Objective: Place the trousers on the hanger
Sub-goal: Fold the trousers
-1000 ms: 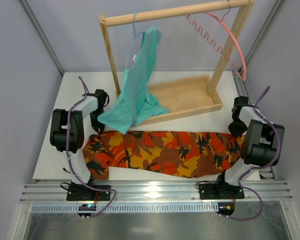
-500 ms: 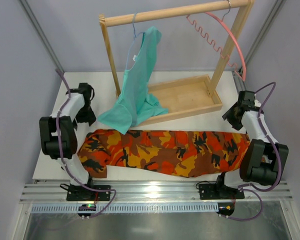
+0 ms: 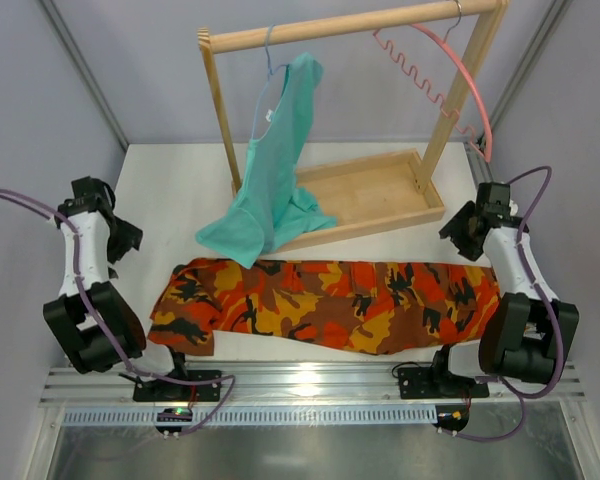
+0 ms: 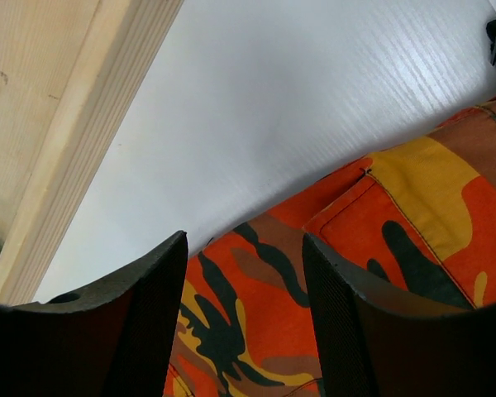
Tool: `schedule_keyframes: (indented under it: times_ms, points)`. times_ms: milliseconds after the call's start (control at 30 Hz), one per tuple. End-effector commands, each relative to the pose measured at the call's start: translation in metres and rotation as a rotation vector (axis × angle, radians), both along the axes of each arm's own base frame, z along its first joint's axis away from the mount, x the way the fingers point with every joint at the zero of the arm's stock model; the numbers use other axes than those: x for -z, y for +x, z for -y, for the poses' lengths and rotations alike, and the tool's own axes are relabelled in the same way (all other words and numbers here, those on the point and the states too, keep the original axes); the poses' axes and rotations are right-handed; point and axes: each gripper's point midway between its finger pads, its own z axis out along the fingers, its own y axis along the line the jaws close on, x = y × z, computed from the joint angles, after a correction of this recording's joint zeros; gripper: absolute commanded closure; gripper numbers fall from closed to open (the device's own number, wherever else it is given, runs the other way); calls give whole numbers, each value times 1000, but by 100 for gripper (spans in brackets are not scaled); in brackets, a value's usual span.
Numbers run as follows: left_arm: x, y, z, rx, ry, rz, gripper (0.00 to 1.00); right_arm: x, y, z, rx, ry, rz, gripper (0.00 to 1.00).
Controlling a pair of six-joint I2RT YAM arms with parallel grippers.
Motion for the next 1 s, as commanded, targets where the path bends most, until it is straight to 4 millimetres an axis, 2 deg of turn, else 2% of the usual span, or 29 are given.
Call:
schedule_keyframes:
  times_ms: [0, 33, 100, 133, 167, 200, 233, 300, 333, 400, 433, 467, 600, 700, 800, 967]
  points:
    - [-13, -12, 6, -120, -38, 58, 16, -16, -4, -14, -20, 9, 46, 39]
    - [-21, -15, 6, -161, -25, 100, 16, -17, -9, -17, -27, 3, 47, 39]
    - [-25, -16, 2, -211, -34, 169, 14, -18, -11, -23, -62, -12, 58, 38]
    - [-21, -19, 7, -217, -59, 205, 14, -16, -13, -25, -78, -11, 62, 37]
    - [-19, -16, 9, -202, -78, 241, 15, -19, -14, -25, -84, -16, 75, 37]
    - [-20, -2, 14, -152, -107, 314, 18, -19, -15, -25, -89, -22, 76, 36]
    - [-7, -9, 19, -141, -121, 290, 18, -19, -17, -24, -87, -27, 73, 35]
    - [4, -18, 23, -140, -136, 255, 17, -23, -17, -27, -90, -14, 91, 34]
    - [15, -28, 27, -148, -145, 208, 18, -25, -16, -34, -109, 16, 102, 34]
    - [25, -45, 27, -223, -151, 127, 17, -28, -15, -38, -120, 37, 122, 34]
    - [28, -65, 25, -276, -128, 49, 16, -29, -15, -41, -122, 49, 132, 34]
    - [29, -69, 25, -312, -129, 38, 14, -30, -14, -42, -125, 53, 139, 34]
    - [42, -63, 46, -443, -254, 86, 13, -35, -11, -43, -137, 54, 151, 34]
    - [50, -64, 49, -511, -279, 78, 12, -36, -9, -45, -148, 64, 156, 34]
    - [57, -62, 54, -547, -316, 67, 7, -35, -7, -46, -146, 70, 163, 34]
    - [66, -60, 71, -639, -417, 42, 8, -36, -4, -44, -141, 65, 165, 34]
